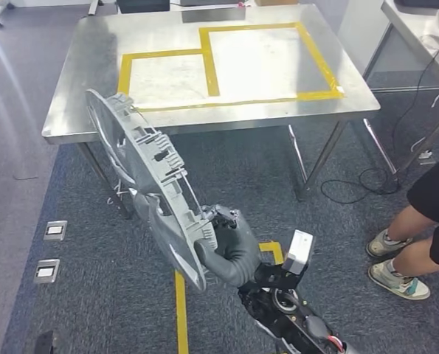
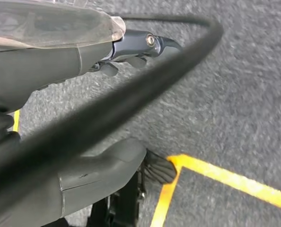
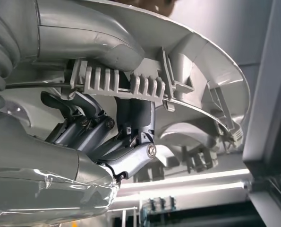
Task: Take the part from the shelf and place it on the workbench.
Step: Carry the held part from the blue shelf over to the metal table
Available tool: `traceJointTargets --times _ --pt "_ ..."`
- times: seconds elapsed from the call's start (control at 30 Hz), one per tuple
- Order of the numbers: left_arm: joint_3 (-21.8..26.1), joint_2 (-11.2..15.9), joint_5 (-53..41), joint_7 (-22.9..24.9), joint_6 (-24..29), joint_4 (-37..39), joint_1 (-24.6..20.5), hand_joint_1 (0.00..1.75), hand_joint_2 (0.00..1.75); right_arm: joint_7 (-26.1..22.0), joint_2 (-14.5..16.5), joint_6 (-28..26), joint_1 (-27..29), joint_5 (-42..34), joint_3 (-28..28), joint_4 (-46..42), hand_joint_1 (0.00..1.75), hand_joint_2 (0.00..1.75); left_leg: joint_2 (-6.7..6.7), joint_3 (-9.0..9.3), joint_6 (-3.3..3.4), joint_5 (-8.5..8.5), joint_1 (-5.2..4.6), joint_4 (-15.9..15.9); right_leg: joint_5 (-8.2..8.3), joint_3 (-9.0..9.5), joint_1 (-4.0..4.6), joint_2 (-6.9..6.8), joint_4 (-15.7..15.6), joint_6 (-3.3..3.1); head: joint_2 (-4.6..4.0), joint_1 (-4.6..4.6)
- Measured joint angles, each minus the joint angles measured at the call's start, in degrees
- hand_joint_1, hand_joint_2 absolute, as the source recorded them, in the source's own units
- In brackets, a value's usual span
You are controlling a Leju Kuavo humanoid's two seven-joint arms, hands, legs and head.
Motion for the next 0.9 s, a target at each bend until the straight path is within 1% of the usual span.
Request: traceJointTargets --times 0.03,0.07,0.1,0.13,0.17,0.2,0.23,0.27,0.3,0.37,0.4,0.43,0.47,0.5,0.53,0.57,0.6,0.63,0.67,0.7,0.73,0.77,0.8,0.83,0.87,0.9 --pt "0.00 0.00 -0.05 -0.04 -0.01 0.00 0.03 0.00 1.75 -0.18 -0.02 -0.34 0.17 -0.19 -0.22 0.03 1.75 1.75 -0.04 0.46 -0.04 -0.42 0.01 0.00 -1.07 -2.32 -0.28 -0.01 3.35 0.23 0.01 0.19" --pt "0.00 -0.01 -0.09 -0.08 -0.05 0.00 0.08 0.00 1.75 -0.31 -0.05 -0.64 0.38 -0.30 -0.46 0.07 1.75 1.75 -0.07 1.07 -0.12 -0.88 0.06 0.00 -1.34 -4.00 -0.54 -0.02 5.12 0.43 0.01 0.34" --pt "0.00 -0.02 -0.15 -0.12 -0.10 0.00 0.12 0.00 1.75 -0.37 -0.10 -0.88 0.56 -0.37 -0.73 0.09 1.75 1.75 -0.12 1.81 -0.23 -1.39 0.13 0.00 -0.34 -4.59 -0.74 -0.03 4.49 0.55 0.01 0.54" --pt "0.00 -0.03 -0.20 -0.14 -0.17 0.00 0.15 0.00 1.75 -0.39 -0.15 -1.10 0.70 -0.42 -0.99 0.09 1.75 1.75 -0.17 2.63 -0.40 -1.91 0.22 -0.01 1.91 -4.29 -0.93 -0.04 1.88 0.61 0.01 0.80" --pt "0.00 -0.03 -0.25 -0.16 -0.25 0.00 0.15 0.00 1.75 -0.43 -0.19 -1.24 0.78 -0.45 -1.25 0.09 1.75 1.75 -0.20 3.39 -0.61 -2.44 0.30 -0.04 5.10 -3.49 -1.10 -0.04 -2.00 0.64 0.01 1.09" --pt "-0.01 -0.01 -0.29 -0.20 -0.31 0.01 0.08 0.00 1.75 -0.47 -0.24 -1.33 0.84 -0.48 -1.50 0.10 1.75 1.75 -0.24 4.07 -0.89 -2.93 0.34 0.00 7.39 -2.78 -1.11 -0.07 -5.62 0.60 0.01 1.33" --pt "-0.01 0.01 -0.32 -0.24 -0.34 0.01 -0.03 0.00 1.75 -0.51 -0.28 -1.40 0.89 -0.49 -1.68 0.12 1.75 1.75 -0.25 4.45 -1.24 -3.35 0.36 0.02 8.70 -2.19 -1.03 -0.16 -8.38 0.38 0.01 1.63" --pt "-0.02 0.03 -0.34 -0.27 -0.37 0.02 -0.11 0.00 1.75 -0.55 -0.31 -1.43 0.99 -0.49 -1.86 0.13 1.75 1.75 -0.25 4.74 -1.63 -3.69 0.37 0.05 9.38 -1.72 -0.90 -0.25 -9.92 0.04 0.01 1.79" --pt "-0.03 0.03 -0.35 -0.31 -0.38 0.03 -0.16 0.00 1.75 -0.57 -0.34 -1.46 1.09 -0.49 -2.03 0.13 1.75 1.75 -0.26 5.00 -2.01 -3.86 0.34 0.20 8.92 -1.53 -0.70 -0.33 -10.36 -0.46 0.01 1.76" --pt "-0.05 -0.01 -0.40 -0.34 -0.41 0.03 -0.17 0.00 1.75 -0.57 -0.35 -1.53 1.21 -0.49 -2.31 0.08 1.75 1.75 -0.19 5.43 -2.57 -4.17 0.44 0.77 9.18 -0.33 -0.60 -0.32 -10.90 -1.51 0.01 1.53" --pt "-0.05 -0.04 -0.44 -0.34 -0.43 0.02 -0.20 0.00 1.75 -0.56 -0.35 -1.56 1.18 -0.49 -2.44 0.06 1.75 1.75 -0.16 5.09 -2.71 -4.67 0.48 2.00 9.07 0.16 -0.58 -0.28 -11.14 -1.95 0.01 1.26" --pt "-0.06 -0.07 -0.49 -0.34 -0.43 0.02 -0.34 0.00 1.75 -0.56 -0.34 -1.58 1.15 -0.49 -2.53 0.04 1.75 1.75 -0.13 4.01 -2.80 -5.60 0.55 4.21 9.02 0.72 -0.56 -0.26 -11.34 -2.27 0.01 0.99" --pt "-0.07 -0.10 -0.53 -0.35 -0.43 0.02 -0.43 0.00 1.75 -0.56 -0.34 -1.60 1.15 -0.49 -2.60 0.04 1.75 1.75 -0.12 2.11 -2.87 -6.94 0.55 7.50 8.89 1.01 -0.49 -0.27 -11.43 -2.57 0.01 0.63" --pt "-0.07 -0.10 -0.55 -0.35 -0.43 0.02 -0.49 0.00 1.75 -0.57 -0.34 -1.62 1.15 -0.49 -2.64 0.04 1.75 1.75 -0.14 -0.44 -2.89 -8.43 0.48 11.44 8.69 1.16 -0.33 -0.26 -11.44 -2.86 0.01 0.18" --pt "-0.07 -0.10 -0.56 -0.35 -0.43 0.02 -0.47 0.00 1.75 -0.57 -0.34 -1.64 1.19 -0.49 -2.66 0.04 1.75 1.75 -0.13 -2.92 -2.87 -9.52 0.38 14.89 8.45 1.33 -0.12 -0.21 -11.44 -3.11 0.01 -0.19" --pt "-0.07 -0.10 -0.56 -0.35 -0.43 0.02 -0.35 0.00 1.75 -0.57 -0.34 -1.67 1.26 -0.49 -2.69 0.05 1.75 1.75 -0.14 -4.85 -2.67 -9.66 0.19 16.85 8.15 1.63 0.13 -0.12 -11.44 -3.33 0.01 -0.57" --pt "-0.07 -0.09 -0.56 -0.35 -0.43 0.02 -0.23 0.00 1.75 -0.57 -0.34 -1.71 1.34 -0.49 -2.74 0.05 1.75 1.75 -0.14 -5.82 -2.31 -8.59 -0.06 16.72 7.79 2.06 0.39 -0.01 -11.44 -3.48 0.01 -0.88" --pt "-0.08 -0.08 -0.56 -0.35 -0.43 0.02 -0.15 0.00 1.75 -0.56 -0.34 -1.75 1.40 -0.49 -2.82 0.06 1.75 1.75 -0.14 -5.63 -1.83 -6.27 -0.39 14.27 7.40 2.59 0.64 0.08 -11.45 -3.57 0.01 -1.14" --pt "-0.08 -0.03 -0.56 -0.35 -0.43 0.02 -0.09 0.00 1.75 -0.56 -0.34 -1.79 1.45 -0.49 -2.89 0.06 1.75 1.75 -0.10 -4.67 -1.15 -3.22 -0.85 10.27 6.98 3.17 0.85 0.13 -11.49 -3.62 0.01 -1.40" --pt "-0.09 0.09 -0.56 -0.35 -0.43 0.03 -0.10 0.00 1.75 -0.56 -0.34 -1.80 1.47 -0.49 -2.93 0.05 1.75 1.75 0.00 -3.51 -0.52 -1.12 -1.30 6.45 6.62 3.68 1.04 0.14 -11.55 -3.60 0.01 -1.44" --pt "-0.09 0.17 -0.58 -0.36 -0.43 0.03 -0.18 0.00 1.75 -0.59 -0.36 -1.81 1.46 -0.49 -2.97 0.05 1.75 1.75 0.08 -2.52 -0.01 -0.25 -1.71 3.32 6.31 3.96 1.11 0.14 -11.63 -3.51 0.01 -1.46" --pt "-0.10 0.28 -0.62 -0.36 -0.43 0.03 -0.26 0.00 1.75 -0.61 -0.36 -1.81 1.46 -0.49 -2.98 0.04 1.75 1.75 0.14 -1.85 0.45 0.00 -2.02 1.44 6.07 4.09 1.10 0.15 -11.81 -3.33 0.01 -1.48" --pt "-0.10 0.39 -0.66 -0.37 -0.43 0.03 -0.31 0.00 1.75 -0.63 -0.37 -1.82 1.53 -0.49 -2.99 0.04 1.75 1.75 0.15 -1.51 0.75 -0.49 -2.15 0.61 6.08 4.24 1.09 0.15 -11.73 -3.11 0.01 -1.51" --pt "-0.11 0.43 -0.71 -0.37 -0.43 0.02 -0.26 0.00 1.75 -0.64 -0.37 -1.83 1.61 -0.49 -3.01 0.03 1.75 1.75 0.10 -1.02 0.99 -0.50 -2.08 -0.14 6.11 4.46 1.06 0.16 -11.69 -2.85 0.01 -1.67" --pt "-0.11 0.45 -0.75 -0.37 -0.43 0.02 -0.15 0.00 1.75 -0.62 -0.38 -1.85 1.72 -0.49 -3.02 0.03 1.75 1.75 0.10 -0.27 1.09 0.02 -1.82 -0.78 5.99 4.59 1.12 0.15 -11.49 -2.57 0.01 -1.88" --pt "-0.12 0.47 -0.78 -0.36 -0.43 0.02 -0.04 0.00 1.75 -0.61 -0.39 -1.87 1.79 -0.49 -3.03 0.02 1.75 1.75 0.13 0.54 1.10 0.19 -1.50 -1.41 5.63 4.58 1.18 0.13 -10.68 -2.15 0.01 -1.95"
